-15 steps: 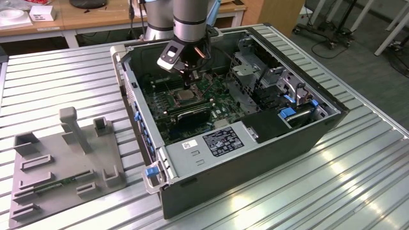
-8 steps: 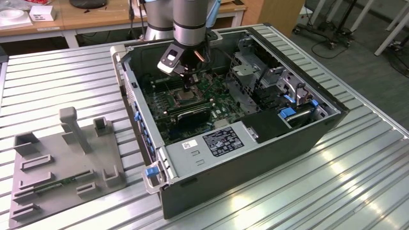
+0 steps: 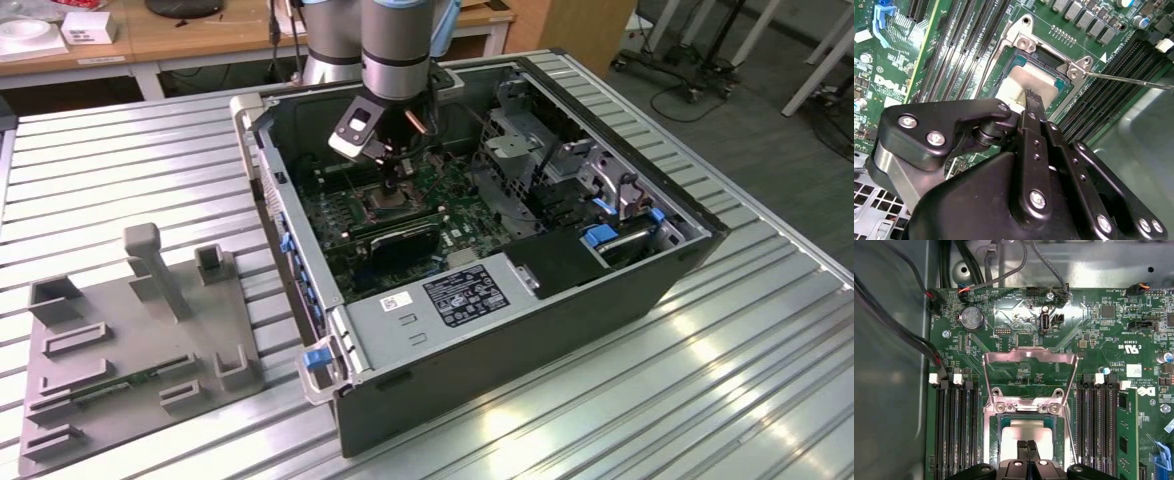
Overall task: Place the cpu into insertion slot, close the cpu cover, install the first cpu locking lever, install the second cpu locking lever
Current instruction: 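Place the cpu into insertion slot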
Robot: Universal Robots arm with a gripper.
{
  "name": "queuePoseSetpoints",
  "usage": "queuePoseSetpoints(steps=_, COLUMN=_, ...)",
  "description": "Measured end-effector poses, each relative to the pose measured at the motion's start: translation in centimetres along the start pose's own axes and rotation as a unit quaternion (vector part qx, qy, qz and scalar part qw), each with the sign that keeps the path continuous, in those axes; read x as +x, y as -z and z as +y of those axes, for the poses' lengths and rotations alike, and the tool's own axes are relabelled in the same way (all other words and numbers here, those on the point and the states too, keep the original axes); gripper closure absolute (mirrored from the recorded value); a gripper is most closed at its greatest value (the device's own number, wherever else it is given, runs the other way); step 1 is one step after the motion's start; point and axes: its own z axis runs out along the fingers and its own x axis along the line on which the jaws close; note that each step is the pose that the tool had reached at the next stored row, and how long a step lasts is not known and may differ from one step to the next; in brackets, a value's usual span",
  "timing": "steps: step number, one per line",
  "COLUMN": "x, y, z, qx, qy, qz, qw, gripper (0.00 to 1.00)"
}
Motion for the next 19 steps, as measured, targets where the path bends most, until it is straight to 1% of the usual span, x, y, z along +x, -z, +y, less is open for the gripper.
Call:
queuePoseSetpoints(steps=5, x=-0.01, y=-0.45, z=-0.02, qx=0.0, qy=0.0, qz=0.0, qw=1.0, gripper=0.89)
queuePoseSetpoints(steps=17, x=0.02, y=-0.49, z=-0.16, qx=0.0, qy=0.0, qz=0.0001, qw=1.0, gripper=0.89)
queuePoseSetpoints(steps=19, x=0.03, y=-0.58, z=-0.17, qx=-0.0001, qy=0.0, qz=0.0007, qw=1.0, gripper=0.89)
